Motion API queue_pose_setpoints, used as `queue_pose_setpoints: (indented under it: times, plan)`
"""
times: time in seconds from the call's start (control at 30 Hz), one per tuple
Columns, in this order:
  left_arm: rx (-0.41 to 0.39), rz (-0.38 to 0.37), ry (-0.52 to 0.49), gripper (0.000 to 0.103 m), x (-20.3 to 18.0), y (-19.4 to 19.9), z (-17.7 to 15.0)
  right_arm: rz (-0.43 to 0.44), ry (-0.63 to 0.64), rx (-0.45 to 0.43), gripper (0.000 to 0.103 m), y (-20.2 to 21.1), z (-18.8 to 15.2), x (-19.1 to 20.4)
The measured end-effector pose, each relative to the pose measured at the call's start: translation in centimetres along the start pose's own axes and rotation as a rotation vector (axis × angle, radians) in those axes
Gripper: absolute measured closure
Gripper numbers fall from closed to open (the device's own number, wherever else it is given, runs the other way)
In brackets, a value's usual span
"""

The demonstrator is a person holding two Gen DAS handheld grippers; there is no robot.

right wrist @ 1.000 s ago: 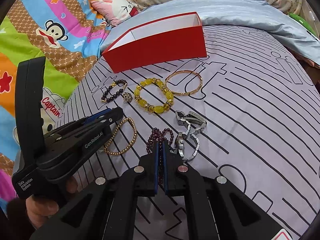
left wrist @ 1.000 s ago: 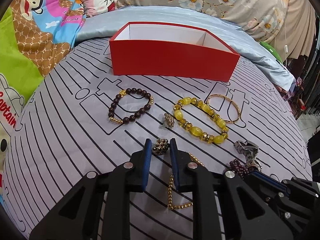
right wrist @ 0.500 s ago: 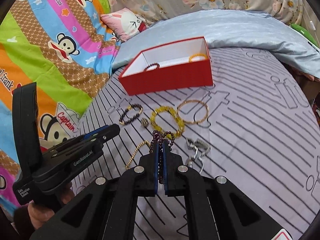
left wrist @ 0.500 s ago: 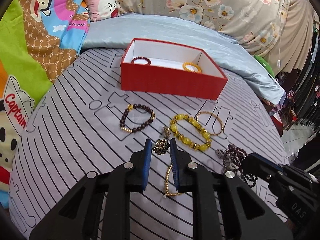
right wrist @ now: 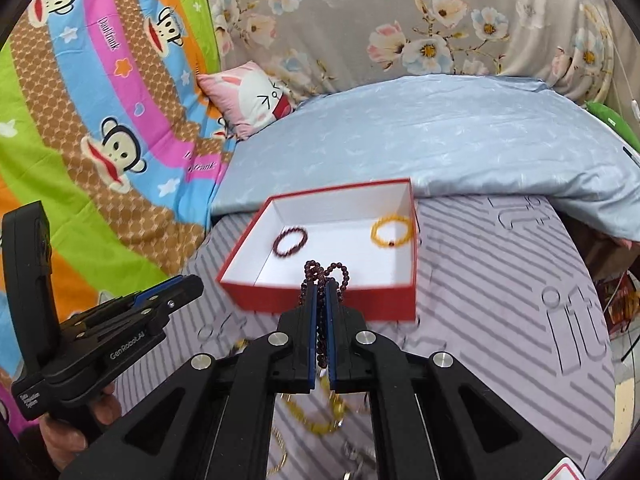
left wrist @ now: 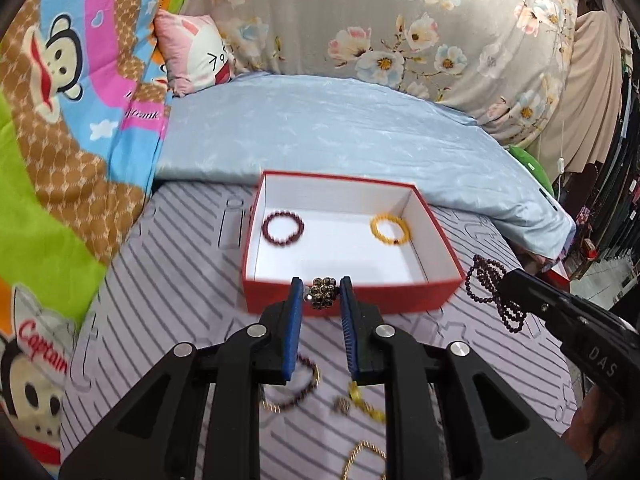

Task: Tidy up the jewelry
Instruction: 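Lift both items into the red box and open both tools to drop them, then grasp the silver watch with the right tool while the left tool returns over the jewelry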

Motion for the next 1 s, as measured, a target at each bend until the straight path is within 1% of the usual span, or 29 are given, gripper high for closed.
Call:
queue_pose_setpoints:
  times: [0.1,0.23,0.33,0.47,0.53,0.57,0.6,0.67,0.7,0.73,0.87,1.0]
  plan:
    - [-0.004,0.002,-0.006,0.085,0.2,-2.5,1.9,-0.015,-0.006,0.008,0.099,-2.8,2.0,-0.8]
    - [0.014,0.018,-0.012,0.085,0.7,-6.0,3.3,-0.037,-0.021,0.033,0.099,-6.4,3.6,-2.0]
    - [0.039,0.025,-0.013,0.085,1.0,-8.7,3.9,-0.056,-0.021,0.058,0.099,-8.8,4.0,-2.7]
    - [0.061,0.031,-0.017,0.084,1.0,-11.2,3.9,-0.073,-0.027,0.098,0.099,-11.6,3.6,-3.4]
    - [0.065,0.044,-0.016,0.083,1.2,-11.8,3.8,-0.080,-0.024,0.115,0.094,-12.5,3.3,-3.6]
    - [0.063,0.048,-0.016,0.077,1.3,-12.0,3.7,-0.092,-0.024,0.111,0.094,-12.7,3.2,-3.8]
    - [0.055,0.058,-0.016,0.065,1.3,-12.1,3.7,-0.097,-0.022,0.106,0.092,-12.6,3.1,-3.9]
    - [0.035,0.071,-0.014,0.058,1.6,-11.8,3.9,-0.095,-0.019,0.097,0.089,-12.1,3.1,-3.8]
    - [0.026,0.075,-0.013,0.056,1.7,-11.5,3.9,-0.099,-0.018,0.088,0.084,-11.6,3.0,-3.8]
    - [0.018,0.075,-0.010,0.055,1.9,-11.1,4.0,-0.100,-0.018,0.080,0.081,-11.2,3.0,-3.9]
    - [-0.009,0.064,0.020,0.055,2.7,-8.9,3.8,-0.090,-0.030,0.064,0.080,-9.0,2.3,-3.9]
    - [-0.023,0.071,0.040,0.054,3.2,-6.4,2.5,-0.093,-0.034,0.062,0.080,-6.6,0.5,-3.6]
Point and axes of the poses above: each gripper's, at about its wrist camera, not at the fingertips, and y roughly against the way its jaws point, x to its left, z to its top, the point moved 1 cm from there along -y, roughly the way its jaws point
